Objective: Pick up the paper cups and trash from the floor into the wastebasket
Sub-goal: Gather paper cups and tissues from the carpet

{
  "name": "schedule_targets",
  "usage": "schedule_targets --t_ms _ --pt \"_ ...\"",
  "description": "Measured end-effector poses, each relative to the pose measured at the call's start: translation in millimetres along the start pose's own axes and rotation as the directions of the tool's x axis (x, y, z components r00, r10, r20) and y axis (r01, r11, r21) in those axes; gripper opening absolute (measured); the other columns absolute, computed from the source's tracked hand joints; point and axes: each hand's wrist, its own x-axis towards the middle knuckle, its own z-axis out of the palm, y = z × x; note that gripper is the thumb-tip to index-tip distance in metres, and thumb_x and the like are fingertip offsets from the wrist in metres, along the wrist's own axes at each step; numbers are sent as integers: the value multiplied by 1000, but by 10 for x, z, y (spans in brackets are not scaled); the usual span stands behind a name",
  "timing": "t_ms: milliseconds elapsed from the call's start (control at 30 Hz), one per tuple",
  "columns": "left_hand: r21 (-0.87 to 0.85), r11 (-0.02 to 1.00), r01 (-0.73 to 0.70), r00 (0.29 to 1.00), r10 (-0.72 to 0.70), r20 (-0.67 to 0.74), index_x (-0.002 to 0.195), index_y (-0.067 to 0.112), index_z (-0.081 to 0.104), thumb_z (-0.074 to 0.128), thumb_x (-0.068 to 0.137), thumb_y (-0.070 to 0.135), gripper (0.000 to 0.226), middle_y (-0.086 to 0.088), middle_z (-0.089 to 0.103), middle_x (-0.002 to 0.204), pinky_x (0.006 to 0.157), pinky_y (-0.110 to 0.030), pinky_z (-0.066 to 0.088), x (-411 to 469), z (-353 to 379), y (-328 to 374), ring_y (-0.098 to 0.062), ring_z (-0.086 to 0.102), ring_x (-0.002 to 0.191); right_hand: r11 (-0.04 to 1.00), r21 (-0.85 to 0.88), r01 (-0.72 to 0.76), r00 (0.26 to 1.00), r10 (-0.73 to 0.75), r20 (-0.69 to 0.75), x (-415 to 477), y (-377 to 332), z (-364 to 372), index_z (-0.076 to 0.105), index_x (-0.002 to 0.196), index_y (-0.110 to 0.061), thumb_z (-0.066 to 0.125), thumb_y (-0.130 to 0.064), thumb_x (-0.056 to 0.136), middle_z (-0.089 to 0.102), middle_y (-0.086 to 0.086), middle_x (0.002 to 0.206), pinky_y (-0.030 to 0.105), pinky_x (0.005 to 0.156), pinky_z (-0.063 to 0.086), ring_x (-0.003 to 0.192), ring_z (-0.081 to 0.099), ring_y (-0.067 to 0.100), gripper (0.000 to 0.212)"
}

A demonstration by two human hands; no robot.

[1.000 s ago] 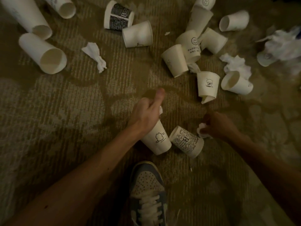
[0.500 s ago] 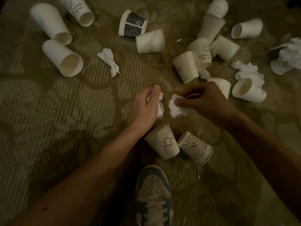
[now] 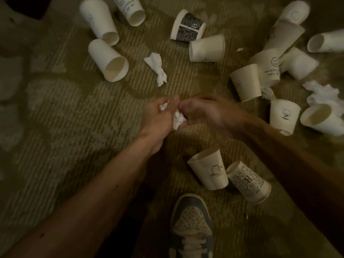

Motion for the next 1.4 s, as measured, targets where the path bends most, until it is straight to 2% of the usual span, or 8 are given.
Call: schedule_targets --t_ms 133,333,500,600,733,967,1133,1400 --pt "4 998 56 992 -55 -114 73 14 66 55 101 16 30 4 64 57 42 -21 47 144 -214 -74 -9 62 48 867 -498 11 933 -188 -308 551 -83 22 72 115 -13 59 -22 96 72 6 109 13 59 50 73 65 7 24" --pt "142 988 57 981 -29 -193 70 20 66 50 103 36 40 10 59 49 41 -18 39 221 -425 -191 -3 50 41 560 -801 212 935 -355 -1 1272 -192 139 44 144 -7 67 -17 90 23 23 157 25 111 27 146 24 32 60" --pt "160 984 83 975 -47 -215 69 17 67 44 100 54 54 7 57 47 45 -19 40 260 -528 -190 -6 54 43 373 -899 228 925 -373 80 1503 -190 129 42 144 -1 64 -16 92 28 22 155 27 116 17 147 23 32 58" --pt "120 985 122 974 -96 -205 71 14 67 42 98 59 59 8 54 44 41 -16 40 282 -556 -190 -5 54 43 503 -826 255 877 -480 -22 1507 -166 52 48 137 6 62 -6 92 44 22 146 4 102 20 137 41 31 48" --pt "14 990 137 976 -133 -173 61 14 54 37 97 63 64 8 48 44 46 -23 42 289 -541 -200 -9 47 41 586 -784 205 869 -477 -130 1493 -161 8 68 117 0 69 -14 90 66 16 121 25 90 49 108 63 25 30" --pt "62 990 124 977 -110 -185 72 14 63 26 98 66 69 10 55 51 54 -27 44 248 -467 -136 -6 51 47 937 -319 143 966 -202 -162 870 24 136 66 105 -3 78 -8 81 66 -9 70 26 77 53 67 61 -1 27" --pt "112 993 48 994 -36 -107 114 32 66 14 98 66 64 8 64 117 102 -45 48 129 -283 -54 -10 62 108 988 -140 70 977 -96 -189 307 260 246 71 87 -16 79 -16 79 76 0 88 20 71 56 84 71 8 11" --pt "76 997 -12 988 0 152 91 32 75 16 90 74 72 10 76 91 87 -30 55 -174 188 -101 -1 70 91 962 54 269 841 -207 -499 -88 398 385 73 87 -6 70 -4 85 76 1 88 27 72 58 81 72 12 3"
